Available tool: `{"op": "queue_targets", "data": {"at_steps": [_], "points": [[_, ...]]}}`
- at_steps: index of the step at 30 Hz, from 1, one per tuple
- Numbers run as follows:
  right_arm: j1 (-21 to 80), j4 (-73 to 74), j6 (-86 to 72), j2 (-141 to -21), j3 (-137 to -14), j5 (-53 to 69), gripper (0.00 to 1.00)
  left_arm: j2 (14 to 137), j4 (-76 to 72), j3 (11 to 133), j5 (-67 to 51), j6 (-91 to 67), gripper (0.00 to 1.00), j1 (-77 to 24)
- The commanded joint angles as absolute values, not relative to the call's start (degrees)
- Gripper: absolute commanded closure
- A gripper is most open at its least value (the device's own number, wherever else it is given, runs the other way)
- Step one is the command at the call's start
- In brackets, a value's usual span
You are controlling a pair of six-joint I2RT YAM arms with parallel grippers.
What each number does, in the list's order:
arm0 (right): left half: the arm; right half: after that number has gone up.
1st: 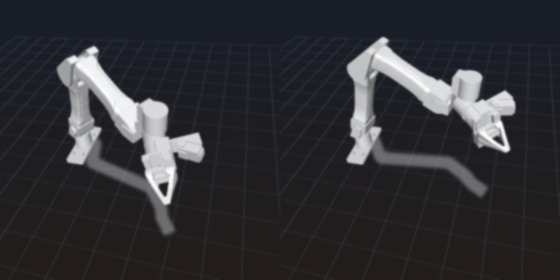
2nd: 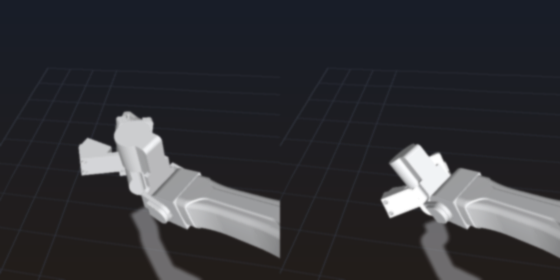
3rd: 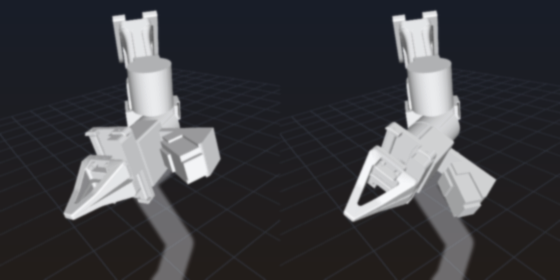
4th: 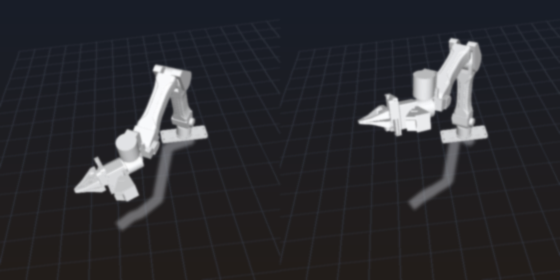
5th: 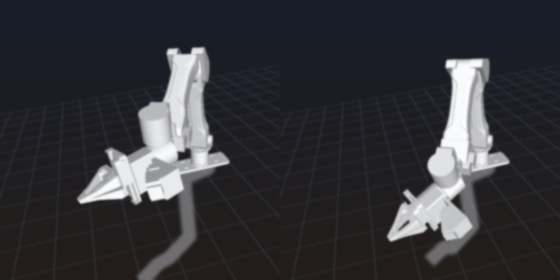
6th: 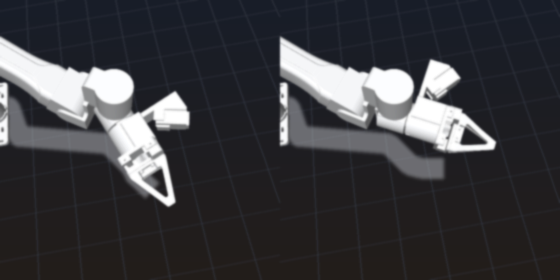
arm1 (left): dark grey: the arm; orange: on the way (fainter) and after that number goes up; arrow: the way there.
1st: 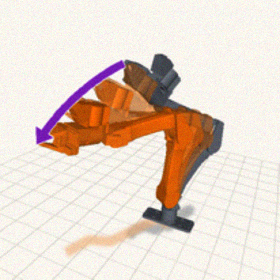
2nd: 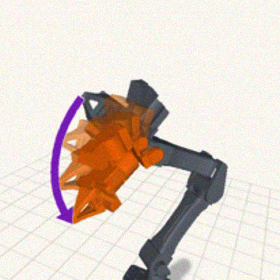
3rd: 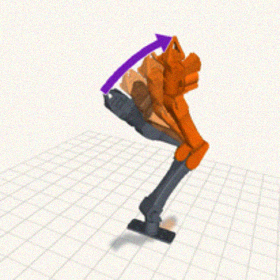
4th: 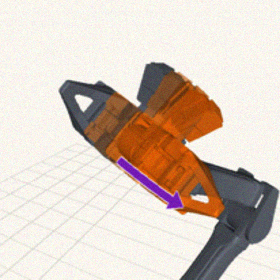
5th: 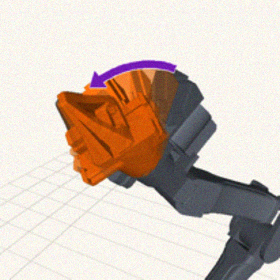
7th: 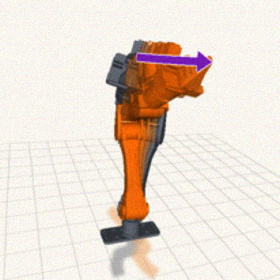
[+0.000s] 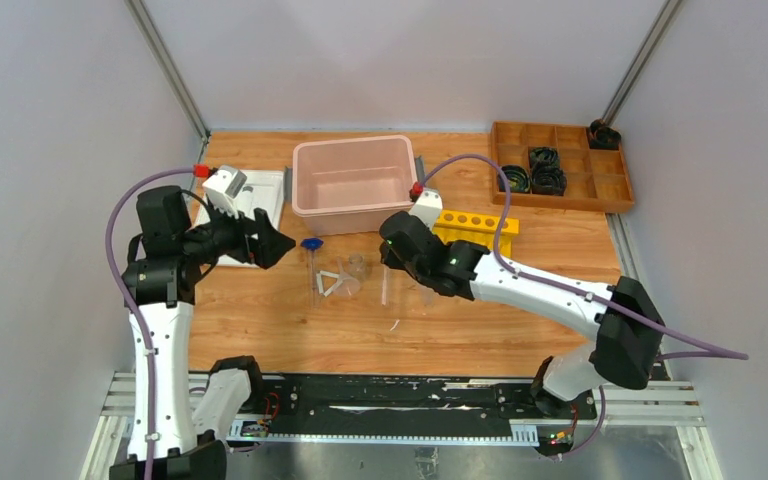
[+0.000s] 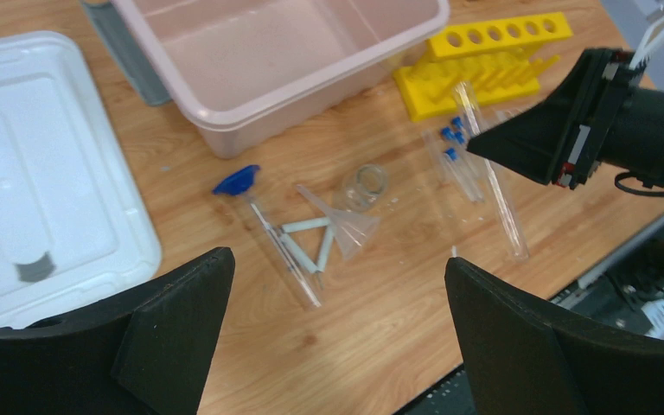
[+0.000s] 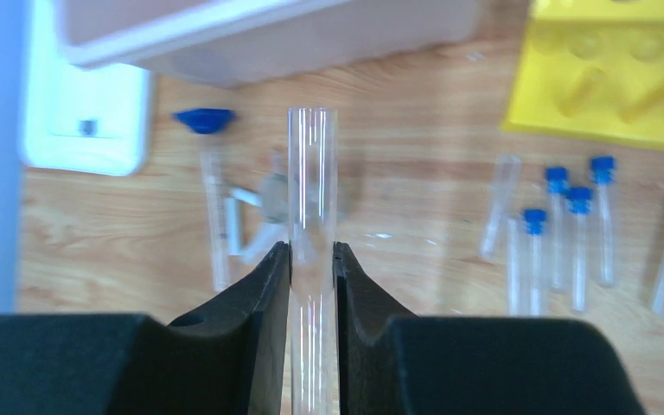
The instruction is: Organize the chemistry lab equipment
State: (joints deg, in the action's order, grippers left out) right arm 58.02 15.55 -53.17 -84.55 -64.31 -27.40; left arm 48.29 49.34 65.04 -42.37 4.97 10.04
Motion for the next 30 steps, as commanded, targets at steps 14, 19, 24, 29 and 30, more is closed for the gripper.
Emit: {"op": "queue_targets", "data": {"at_steps": [14,19,24,29,30], "points": [[65.8,3.9,-40.8,-91.6,-88.8,-28.1,1.0,54.2,50.0,66.9,-57.2,0.3,0.13,-2.2],[67.2,1.6,-39.7,-93.0,-89.9,-28.6,1.0,55.4,50.0,66.9,-58.0,0.2,0.21,-3.9],[67.8,-0.3,-39.7,-93.0,-89.3,-28.6,1.0,57.1,50.1,66.5,-58.2,0.2,0.3,-4.9],[68.2,-1.7,-39.4,-91.9,-88.4,-29.1,1.0,58.4,50.1,66.2,-57.0,0.2,0.36,-5.5],[68.2,-1.9,-39.2,-91.6,-88.0,-29.3,1.0,58.5,50.1,66.2,-56.8,0.4,0.36,-5.5]]}}
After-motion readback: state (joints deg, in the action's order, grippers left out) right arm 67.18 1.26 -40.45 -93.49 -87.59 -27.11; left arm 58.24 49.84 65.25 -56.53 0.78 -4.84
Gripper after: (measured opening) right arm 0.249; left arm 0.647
